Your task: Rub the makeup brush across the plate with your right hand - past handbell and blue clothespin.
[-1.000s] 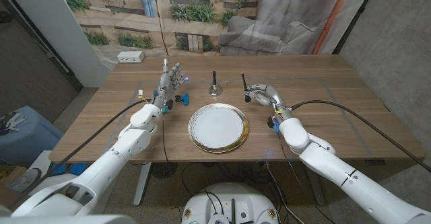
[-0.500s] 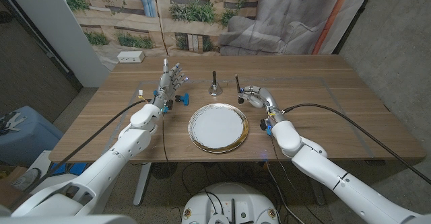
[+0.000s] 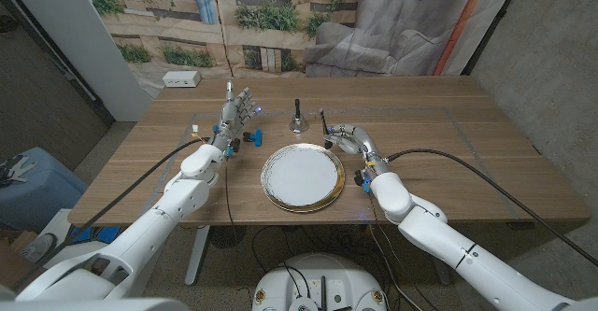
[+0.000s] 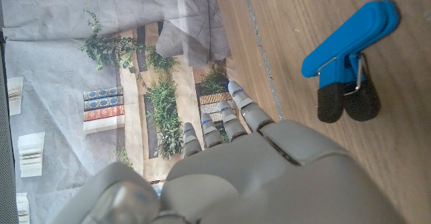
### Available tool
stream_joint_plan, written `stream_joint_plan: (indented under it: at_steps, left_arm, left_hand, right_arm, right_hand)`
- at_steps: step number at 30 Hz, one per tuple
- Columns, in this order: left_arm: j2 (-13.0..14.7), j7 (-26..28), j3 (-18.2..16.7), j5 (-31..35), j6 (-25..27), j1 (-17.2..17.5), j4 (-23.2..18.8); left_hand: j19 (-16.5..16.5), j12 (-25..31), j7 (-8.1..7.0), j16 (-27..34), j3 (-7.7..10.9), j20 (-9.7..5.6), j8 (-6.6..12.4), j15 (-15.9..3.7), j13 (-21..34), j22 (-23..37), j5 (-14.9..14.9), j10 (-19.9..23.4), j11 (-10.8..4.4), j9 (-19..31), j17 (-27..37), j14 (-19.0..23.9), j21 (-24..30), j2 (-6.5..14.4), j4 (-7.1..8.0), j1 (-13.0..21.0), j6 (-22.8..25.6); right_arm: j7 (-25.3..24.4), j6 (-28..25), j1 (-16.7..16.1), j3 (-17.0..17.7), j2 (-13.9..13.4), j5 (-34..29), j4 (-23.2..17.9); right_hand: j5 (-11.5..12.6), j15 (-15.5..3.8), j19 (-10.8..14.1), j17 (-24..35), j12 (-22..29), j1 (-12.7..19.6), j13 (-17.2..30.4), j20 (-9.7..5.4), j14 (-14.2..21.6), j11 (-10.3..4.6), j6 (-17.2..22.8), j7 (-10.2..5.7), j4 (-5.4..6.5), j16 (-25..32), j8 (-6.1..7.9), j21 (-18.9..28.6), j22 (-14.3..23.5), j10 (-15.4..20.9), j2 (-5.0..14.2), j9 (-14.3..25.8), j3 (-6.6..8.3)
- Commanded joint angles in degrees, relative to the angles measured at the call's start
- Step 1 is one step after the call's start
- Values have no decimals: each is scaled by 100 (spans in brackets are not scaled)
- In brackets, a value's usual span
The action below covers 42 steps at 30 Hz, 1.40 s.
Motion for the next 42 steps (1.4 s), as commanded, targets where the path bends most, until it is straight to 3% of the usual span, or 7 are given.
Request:
stream_joint_plan:
  at_steps: [1, 17, 33, 42]
  left_arm:
    - [-1, -1, -1, -1, -1, -1, 3]
    - [0, -2, -1, -2, -2, -1, 4]
    - [-2, -1, 1, 0, -1, -3, 5]
    - [-3, -1, 1, 0, -2, -3, 5]
  left_hand:
    - [40, 42, -58, 17, -9, 3, 20, -77, 16, 26, 20, -1, -69, 13, 9, 36, 24, 85, 40, -7, -7]
    - [41, 39, -58, 18, -10, 3, 20, -81, 16, 26, 20, -9, -63, 13, 10, 38, 25, 85, 40, -8, -7]
    - [42, 40, -58, 19, -9, 5, 20, -77, 16, 26, 20, -7, -62, 13, 10, 39, 25, 86, 40, -7, -8]
    - [44, 42, -58, 17, -9, 3, 19, -81, 16, 26, 20, -3, -70, 13, 9, 36, 26, 86, 40, -7, -10]
  right_arm:
    - [-27, 30, -99, -104, 79, 52, 5]
    - [-67, 192, -130, -290, 267, 30, 213]
    - [-61, 527, 111, -500, 566, -97, 743]
    - [-41, 631, 168, -534, 599, -157, 843]
  right_hand:
    - [21, -830, -94, 11, -22, 99, 21, -101, -103, 11, -36, 3, 8, -29, -40, -35, 11, -40, -2, 31, -42]
    - [23, -843, -144, 6, -19, 131, 18, -151, -164, 11, -30, 3, 22, -39, -83, -31, 7, -50, 36, 37, -72]
    - [28, -844, -168, -2, -12, 172, 18, -178, -189, 10, -6, 4, 19, -40, -107, -26, 4, -47, 53, 43, -94]
    - [30, -839, -195, -5, -11, 184, 17, -180, -201, 10, 5, 4, 22, -39, -121, -30, 4, -48, 56, 44, -111]
